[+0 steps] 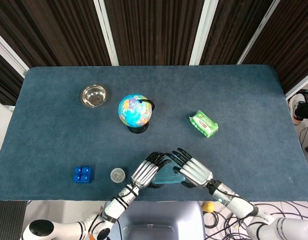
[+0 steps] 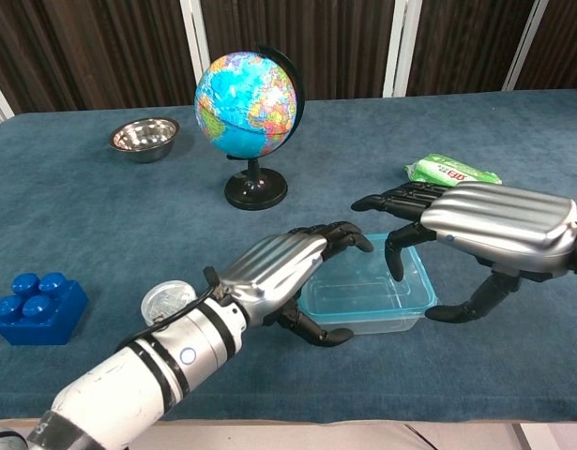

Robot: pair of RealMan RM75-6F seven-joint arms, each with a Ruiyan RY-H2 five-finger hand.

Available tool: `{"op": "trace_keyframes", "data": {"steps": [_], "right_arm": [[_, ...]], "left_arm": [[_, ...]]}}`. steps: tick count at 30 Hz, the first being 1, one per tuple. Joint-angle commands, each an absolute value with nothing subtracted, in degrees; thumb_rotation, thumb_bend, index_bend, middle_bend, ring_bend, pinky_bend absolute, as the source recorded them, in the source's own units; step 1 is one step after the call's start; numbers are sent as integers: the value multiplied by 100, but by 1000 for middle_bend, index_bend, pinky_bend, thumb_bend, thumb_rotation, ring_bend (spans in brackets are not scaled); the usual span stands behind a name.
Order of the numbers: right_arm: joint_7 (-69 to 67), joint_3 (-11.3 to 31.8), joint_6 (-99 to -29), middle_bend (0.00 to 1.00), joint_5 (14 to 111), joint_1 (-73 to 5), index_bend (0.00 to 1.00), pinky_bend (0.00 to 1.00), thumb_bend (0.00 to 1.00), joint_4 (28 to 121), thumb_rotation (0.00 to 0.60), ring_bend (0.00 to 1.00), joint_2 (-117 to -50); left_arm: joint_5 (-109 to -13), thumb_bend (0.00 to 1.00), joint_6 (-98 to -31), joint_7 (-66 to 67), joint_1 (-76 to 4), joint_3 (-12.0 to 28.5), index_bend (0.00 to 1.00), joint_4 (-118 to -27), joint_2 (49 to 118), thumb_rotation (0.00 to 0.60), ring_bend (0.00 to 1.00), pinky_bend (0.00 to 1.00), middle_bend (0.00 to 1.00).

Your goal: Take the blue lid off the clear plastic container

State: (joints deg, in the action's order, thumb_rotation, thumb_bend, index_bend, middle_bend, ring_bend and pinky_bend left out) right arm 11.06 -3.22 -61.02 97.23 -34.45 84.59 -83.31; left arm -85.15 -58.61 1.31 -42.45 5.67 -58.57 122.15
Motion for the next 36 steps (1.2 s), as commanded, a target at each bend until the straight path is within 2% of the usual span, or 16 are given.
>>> {"op": "trace_keyframes", "data": {"steps": [1, 29, 36], "right_arm": [[1120, -311, -6108, 0, 9727, -3451, 474, 0, 222, 8454, 600, 0, -8362], [1062, -90, -6365, 0, 9762, -3515, 490, 0, 225, 8521, 600, 0, -8365], [802, -106, -6737, 4, 10079, -3512, 491, 0, 313, 8181, 600, 0, -8580]], "left_arm": [[-8536, 303, -5870, 130, -4246, 555, 333, -5866, 12216, 600, 136, 243, 308], [-8639, 305, -5840, 126, -4234, 440, 334, -5841, 12144, 600, 153, 257, 326], [-8725, 304, -5908, 87, -4214, 382, 338, -5872, 12084, 600, 161, 258, 335]]}}
